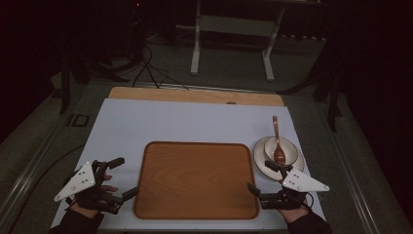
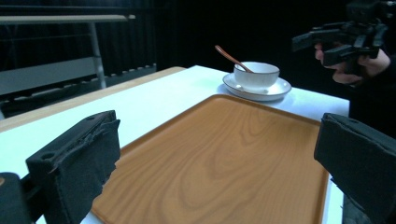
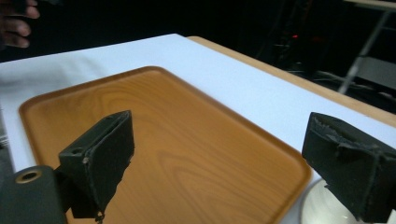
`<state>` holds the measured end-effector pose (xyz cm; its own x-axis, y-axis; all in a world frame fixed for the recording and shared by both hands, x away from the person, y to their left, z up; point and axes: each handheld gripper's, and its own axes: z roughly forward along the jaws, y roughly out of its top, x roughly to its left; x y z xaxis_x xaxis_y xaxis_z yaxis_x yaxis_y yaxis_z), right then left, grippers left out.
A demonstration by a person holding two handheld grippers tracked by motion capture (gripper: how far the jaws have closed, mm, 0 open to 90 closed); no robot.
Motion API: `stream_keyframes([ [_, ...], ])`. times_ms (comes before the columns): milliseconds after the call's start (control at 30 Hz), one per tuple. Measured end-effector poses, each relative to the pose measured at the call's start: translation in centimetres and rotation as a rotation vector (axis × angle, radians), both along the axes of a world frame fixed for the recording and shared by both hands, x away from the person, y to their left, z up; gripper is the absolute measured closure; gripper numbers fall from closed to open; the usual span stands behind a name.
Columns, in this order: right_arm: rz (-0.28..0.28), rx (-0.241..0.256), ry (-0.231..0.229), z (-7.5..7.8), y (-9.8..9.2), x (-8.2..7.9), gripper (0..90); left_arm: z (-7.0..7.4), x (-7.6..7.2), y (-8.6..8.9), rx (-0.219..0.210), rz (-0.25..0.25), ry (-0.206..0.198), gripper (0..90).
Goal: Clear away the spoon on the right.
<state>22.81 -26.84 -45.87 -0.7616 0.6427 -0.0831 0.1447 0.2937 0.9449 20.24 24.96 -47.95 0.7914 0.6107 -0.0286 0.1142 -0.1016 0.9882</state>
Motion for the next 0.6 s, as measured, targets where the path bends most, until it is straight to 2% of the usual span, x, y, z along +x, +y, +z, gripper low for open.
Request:
stream_keyframes([
  [233,-0.019,0.016,-0.001,0.5,-0.3,-0.6,9.3,-0.1,0.1,-0.1,0.007,0.015,-0.002,1.4],
  [333,-0.009,0.014,-0.020,1.2,0.0,-1.3,9.3,0.0,0.1,-0.3,0.013,0.012,-0.007,1.4],
  [467,-0.007,0.006,-0.025,1.8,0.2,-1.6,9.4,-0.1,0.1,-0.2,0.012,0.015,-0.006,1.4],
  [600,-0.012,0.012,-0.050,2.6,0.1,-1.9,9.4,0.0,0.1,-0.2,0.012,0.018,-0.008,1.4],
])
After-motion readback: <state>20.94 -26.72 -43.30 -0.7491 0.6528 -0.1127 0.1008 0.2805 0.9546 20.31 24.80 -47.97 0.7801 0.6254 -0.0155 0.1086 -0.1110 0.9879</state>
